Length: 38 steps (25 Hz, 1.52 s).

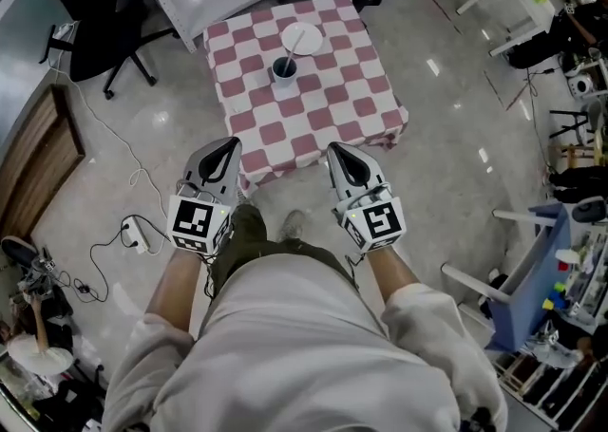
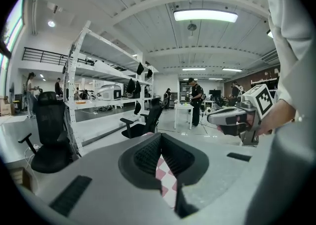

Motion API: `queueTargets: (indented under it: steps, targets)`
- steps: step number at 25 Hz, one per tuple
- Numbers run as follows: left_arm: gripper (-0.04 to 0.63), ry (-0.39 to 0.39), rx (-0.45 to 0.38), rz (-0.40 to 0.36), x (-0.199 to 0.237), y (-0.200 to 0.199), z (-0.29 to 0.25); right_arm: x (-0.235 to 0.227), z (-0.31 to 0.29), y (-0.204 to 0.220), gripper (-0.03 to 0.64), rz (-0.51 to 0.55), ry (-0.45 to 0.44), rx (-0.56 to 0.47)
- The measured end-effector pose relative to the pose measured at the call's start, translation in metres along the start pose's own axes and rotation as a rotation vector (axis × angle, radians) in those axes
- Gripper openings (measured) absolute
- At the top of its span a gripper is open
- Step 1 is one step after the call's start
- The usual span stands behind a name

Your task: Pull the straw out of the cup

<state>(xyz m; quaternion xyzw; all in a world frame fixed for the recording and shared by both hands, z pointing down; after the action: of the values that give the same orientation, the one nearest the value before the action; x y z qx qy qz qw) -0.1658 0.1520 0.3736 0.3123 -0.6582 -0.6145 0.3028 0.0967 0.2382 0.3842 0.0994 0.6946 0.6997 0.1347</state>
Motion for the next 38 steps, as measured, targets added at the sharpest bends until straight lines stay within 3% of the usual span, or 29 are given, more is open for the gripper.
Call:
queueTargets:
  steps: [21, 29, 38]
  targets:
    - [0.005, 0.195, -0.002, 0.046, 0.121, 0.004, -0.09, -0.007, -0.12, 0.002, 0.005, 0.022, 0.159, 0.052]
    - [0.005, 0.129, 0.002, 0.05, 0.127, 0.007, -0.107, -0.032, -0.147, 0.012, 0.005, 0.013, 0.093, 0.06]
    - [0.005, 0.012, 0.029, 0.057, 0.102, 0.007, -0.122, -0.081, -0.156, 0.018, 0.008, 0.005, -0.024, 0.071]
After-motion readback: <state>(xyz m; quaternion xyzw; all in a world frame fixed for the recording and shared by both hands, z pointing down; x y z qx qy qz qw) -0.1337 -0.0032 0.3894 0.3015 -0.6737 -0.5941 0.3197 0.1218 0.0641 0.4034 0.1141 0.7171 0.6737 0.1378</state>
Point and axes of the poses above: the fingertips, and each gripper's own axes: z backward along the fingers, x to its left, y out of its underside, the point moved 10 cm from there along z, backward along the fingers, and after that the axes turned 13 degrees about -x, right-handed, at the moved point
